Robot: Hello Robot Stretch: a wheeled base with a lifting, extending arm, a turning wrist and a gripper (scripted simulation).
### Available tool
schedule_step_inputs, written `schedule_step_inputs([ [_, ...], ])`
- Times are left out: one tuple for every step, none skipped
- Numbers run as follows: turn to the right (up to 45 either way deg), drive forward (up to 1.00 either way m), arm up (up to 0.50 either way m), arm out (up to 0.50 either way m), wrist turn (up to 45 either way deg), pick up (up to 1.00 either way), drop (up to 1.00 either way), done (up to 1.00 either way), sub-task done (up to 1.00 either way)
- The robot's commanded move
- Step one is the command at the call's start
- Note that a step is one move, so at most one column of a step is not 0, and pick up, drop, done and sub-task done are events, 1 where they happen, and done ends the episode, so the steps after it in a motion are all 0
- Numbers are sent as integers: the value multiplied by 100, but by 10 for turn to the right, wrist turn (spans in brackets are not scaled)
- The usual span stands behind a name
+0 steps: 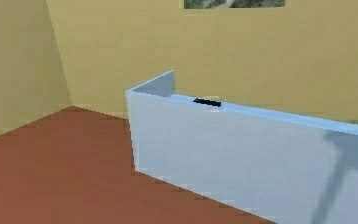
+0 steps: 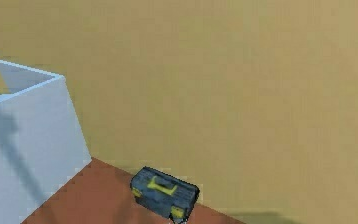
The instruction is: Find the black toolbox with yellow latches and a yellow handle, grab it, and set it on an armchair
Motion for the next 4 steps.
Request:
schedule_step_inputs([
  [0, 0, 0, 0, 0, 100, 0, 0, 0],
  [0, 0, 10, 0, 0, 0, 0, 0, 0],
  [0, 0, 50, 0, 0, 0, 0, 0, 0],
  [0, 0, 38, 0, 0, 0, 0, 0, 0],
])
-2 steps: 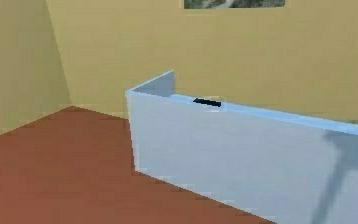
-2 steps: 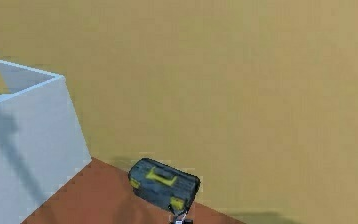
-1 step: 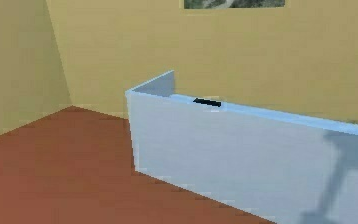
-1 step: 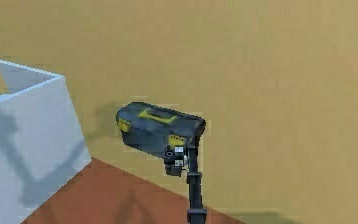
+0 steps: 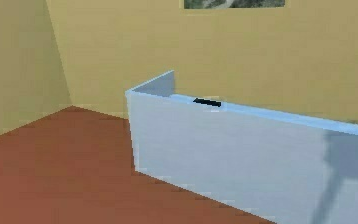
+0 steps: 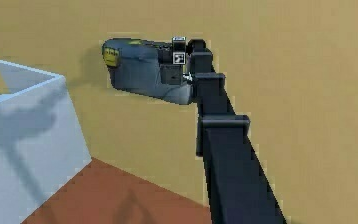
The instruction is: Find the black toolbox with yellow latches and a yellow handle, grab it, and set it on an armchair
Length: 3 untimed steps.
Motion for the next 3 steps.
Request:
schedule_step_inputs([
  [0, 0, 0, 0, -450, 0, 0, 0, 0],
  [0, 0, 0, 0, -450, 0, 0, 0, 0],
  [0, 0, 0, 0, -450, 0, 0, 0, 0],
])
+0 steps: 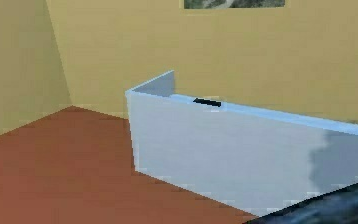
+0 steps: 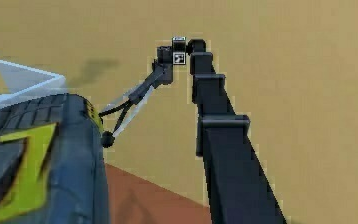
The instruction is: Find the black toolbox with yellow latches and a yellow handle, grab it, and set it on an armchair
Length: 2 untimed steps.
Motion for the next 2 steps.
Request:
schedule_step_inputs([
  [0, 0, 0, 0, -30, 0, 0, 0, 0],
  [0, 0, 0, -42, 0, 0, 0, 0, 0],
])
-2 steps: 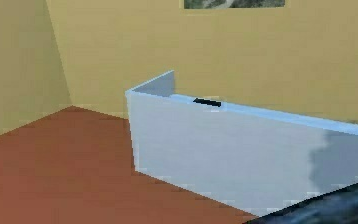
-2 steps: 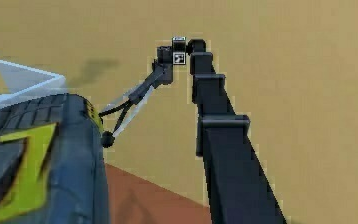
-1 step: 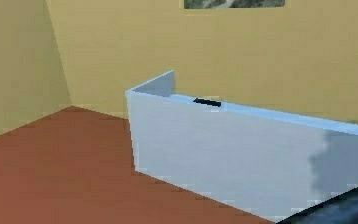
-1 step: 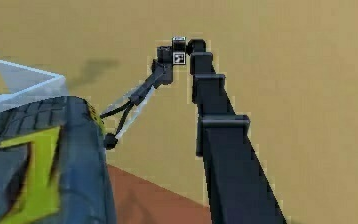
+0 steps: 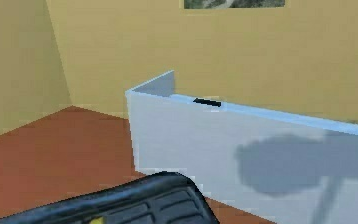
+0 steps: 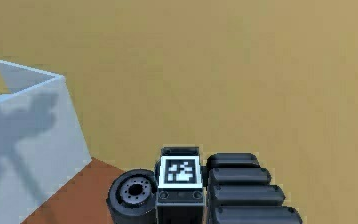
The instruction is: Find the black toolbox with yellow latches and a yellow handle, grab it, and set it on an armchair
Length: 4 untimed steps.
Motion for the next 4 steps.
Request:
schedule_step_inputs([
  [240, 0, 0, 0, 0, 0, 0, 0, 0],
  [0, 15, 0, 0, 0, 0, 0, 0, 0],
  [-450, 0, 0, 0, 0, 0, 0, 0, 0],
  [-330, 0, 0, 0, 0, 0, 0, 0, 0],
])
